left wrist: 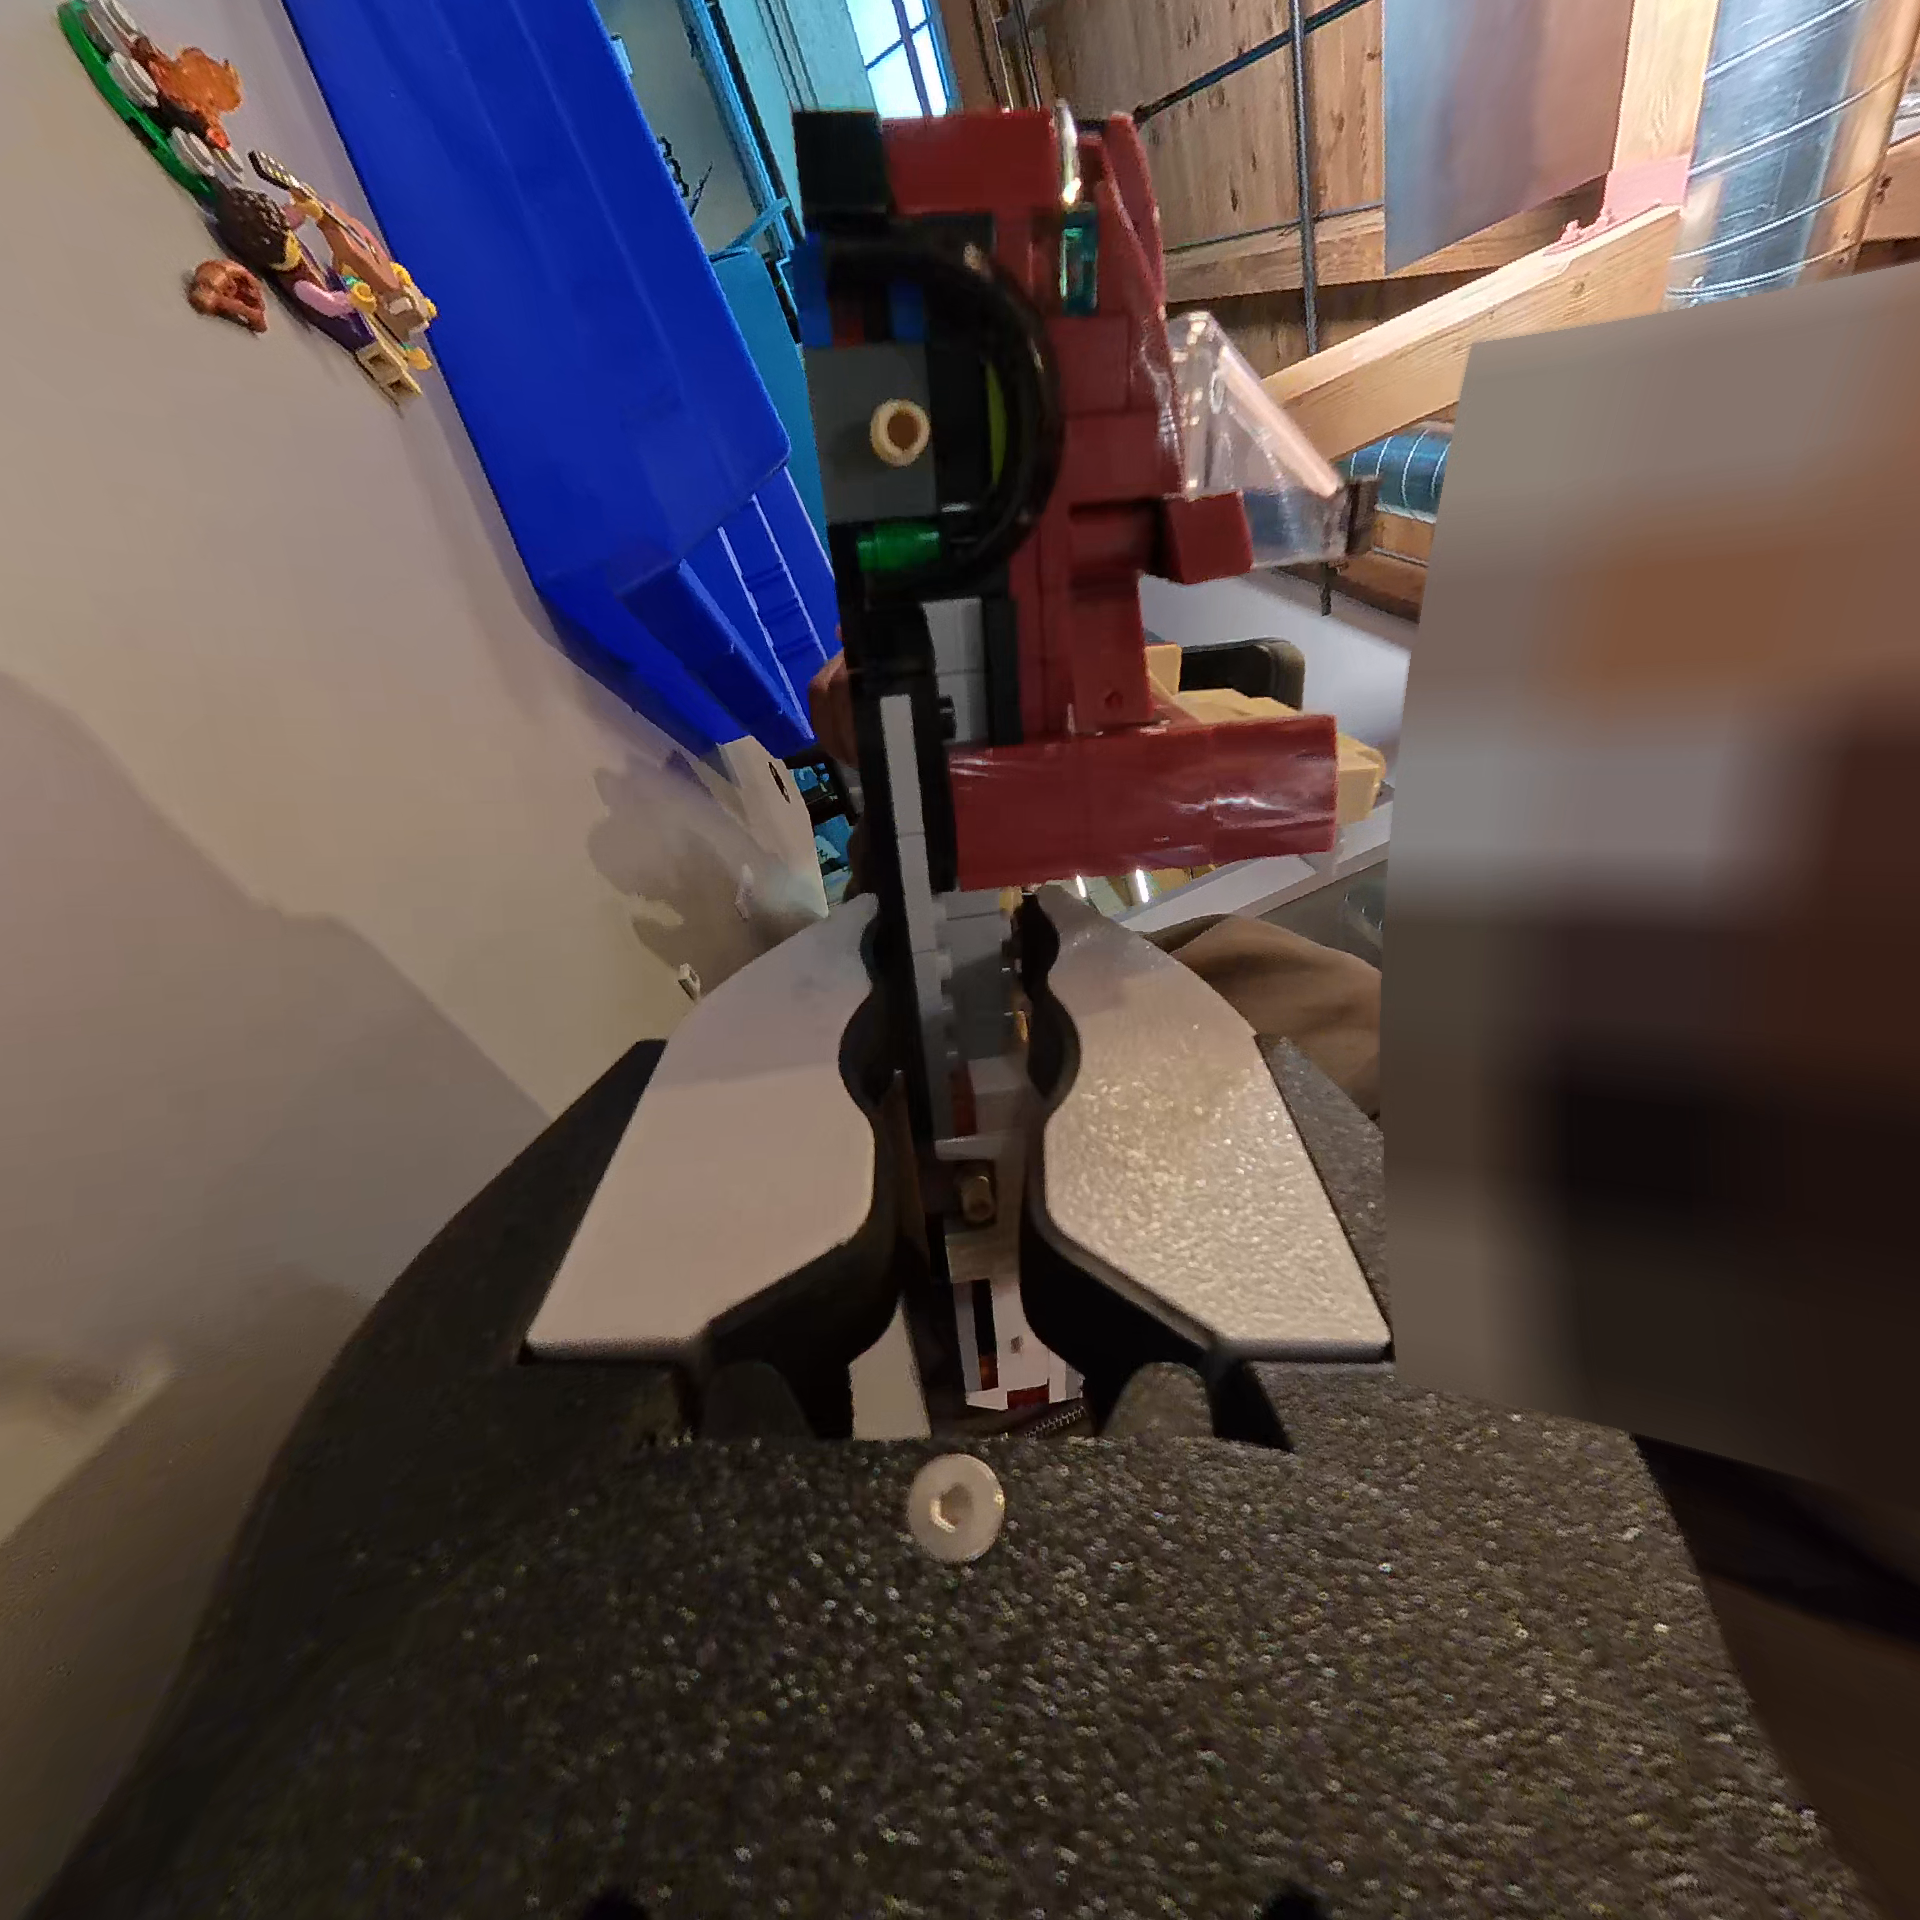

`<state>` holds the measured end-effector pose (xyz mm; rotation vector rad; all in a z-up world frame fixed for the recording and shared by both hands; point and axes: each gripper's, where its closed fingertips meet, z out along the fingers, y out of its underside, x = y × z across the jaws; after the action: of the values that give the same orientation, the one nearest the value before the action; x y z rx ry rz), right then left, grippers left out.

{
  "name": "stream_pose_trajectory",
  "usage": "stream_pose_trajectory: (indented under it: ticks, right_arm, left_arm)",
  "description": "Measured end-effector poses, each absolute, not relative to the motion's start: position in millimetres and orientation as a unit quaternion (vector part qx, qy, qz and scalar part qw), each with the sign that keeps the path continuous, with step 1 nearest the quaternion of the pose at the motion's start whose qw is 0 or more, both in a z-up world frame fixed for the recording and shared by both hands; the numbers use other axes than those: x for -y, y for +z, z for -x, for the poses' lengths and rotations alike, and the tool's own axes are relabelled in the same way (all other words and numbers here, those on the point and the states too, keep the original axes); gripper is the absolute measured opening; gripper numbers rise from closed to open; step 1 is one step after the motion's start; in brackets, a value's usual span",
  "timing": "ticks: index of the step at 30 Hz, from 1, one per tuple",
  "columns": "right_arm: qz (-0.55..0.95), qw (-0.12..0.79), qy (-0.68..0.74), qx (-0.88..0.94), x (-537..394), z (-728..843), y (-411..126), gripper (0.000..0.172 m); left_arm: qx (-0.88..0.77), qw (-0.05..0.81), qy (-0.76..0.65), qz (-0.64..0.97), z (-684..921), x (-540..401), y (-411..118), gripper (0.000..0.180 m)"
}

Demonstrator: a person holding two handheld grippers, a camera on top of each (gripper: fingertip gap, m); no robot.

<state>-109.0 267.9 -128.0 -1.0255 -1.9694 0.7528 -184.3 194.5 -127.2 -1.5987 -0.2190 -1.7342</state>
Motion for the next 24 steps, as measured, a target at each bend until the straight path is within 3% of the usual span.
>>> stream_pose_trajectory:
  ticks: [11, 18, 24]
  right_arm:
    - [0.431, 0.18, 0.339, 0.817, -222, 77, -204, 0.026]
    - [0.43, 0.144, 0.313, 0.835, -225, 83, -220, 0.023]
    - [0.419, 0.154, 0.304, 0.842, -227, 88, -220, 0.008]
  left_arm:
    - [0.083, 0.369, -0.666, 0.643, 176, -194, -132, 0.022]
    - [0.083, 0.37, -0.664, 0.644, 177, -195, -132, 0.022]
    - [0.085, 0.371, -0.662, 0.645, 178, -195, -132, 0.022]
